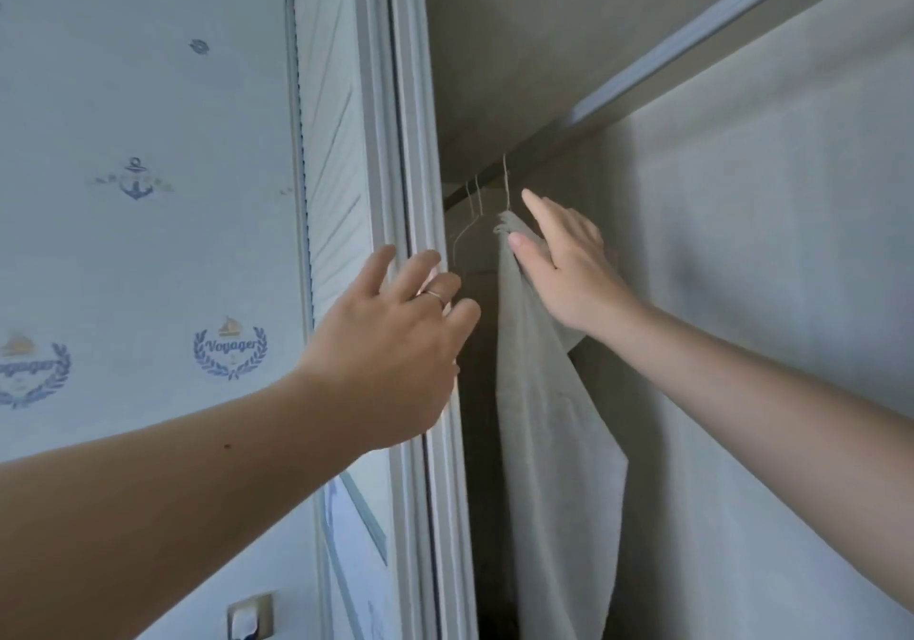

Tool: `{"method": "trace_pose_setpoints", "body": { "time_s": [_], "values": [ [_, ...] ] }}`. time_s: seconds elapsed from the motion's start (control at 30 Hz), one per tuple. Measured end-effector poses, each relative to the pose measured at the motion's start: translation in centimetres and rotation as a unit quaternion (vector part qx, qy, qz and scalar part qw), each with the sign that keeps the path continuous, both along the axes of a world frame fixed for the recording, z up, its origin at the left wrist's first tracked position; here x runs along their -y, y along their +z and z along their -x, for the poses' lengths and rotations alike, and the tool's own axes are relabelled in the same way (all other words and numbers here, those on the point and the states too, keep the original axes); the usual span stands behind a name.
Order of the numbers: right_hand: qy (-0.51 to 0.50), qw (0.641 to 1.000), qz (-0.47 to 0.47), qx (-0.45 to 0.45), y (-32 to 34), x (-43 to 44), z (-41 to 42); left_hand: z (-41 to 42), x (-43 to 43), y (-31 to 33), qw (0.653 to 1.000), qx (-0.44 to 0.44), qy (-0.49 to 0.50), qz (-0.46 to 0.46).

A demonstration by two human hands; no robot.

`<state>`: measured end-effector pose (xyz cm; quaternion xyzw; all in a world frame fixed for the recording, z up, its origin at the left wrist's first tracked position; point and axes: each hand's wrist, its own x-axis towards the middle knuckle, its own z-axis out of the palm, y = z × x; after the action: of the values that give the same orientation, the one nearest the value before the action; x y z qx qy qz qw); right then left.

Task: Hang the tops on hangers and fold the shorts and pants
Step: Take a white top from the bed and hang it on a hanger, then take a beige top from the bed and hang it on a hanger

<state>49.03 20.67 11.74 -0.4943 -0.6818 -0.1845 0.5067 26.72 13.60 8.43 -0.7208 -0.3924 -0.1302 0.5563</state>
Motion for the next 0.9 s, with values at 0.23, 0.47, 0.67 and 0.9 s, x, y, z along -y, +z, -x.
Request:
{"method": "trace_pose_setpoints", "body": {
  "time_s": [0.23, 0.47, 0.67, 0.9],
  "values": [
    [0.064, 0.991, -0.026, 0.112, -2.6, 8.3, 12.8, 13.0, 9.6, -1.8, 0.995, 0.078, 0.067, 0.007],
    [0.203, 0.963, -0.001, 0.179, -7.6, 16.1, 30.3, 29.8, 22.0, -5.5, 0.974, 0.116, 0.191, 0.039],
    [0.335, 0.917, 0.018, 0.217, -13.0, 23.7, 45.7, 43.3, 33.9, -10.3, 0.936, 0.184, 0.293, 0.065],
    [0.499, 0.823, 0.043, 0.268, -23.2, 34.1, 62.6, 53.6, 47.5, -21.7, 0.846, 0.369, 0.379, 0.067]
  ]
}}
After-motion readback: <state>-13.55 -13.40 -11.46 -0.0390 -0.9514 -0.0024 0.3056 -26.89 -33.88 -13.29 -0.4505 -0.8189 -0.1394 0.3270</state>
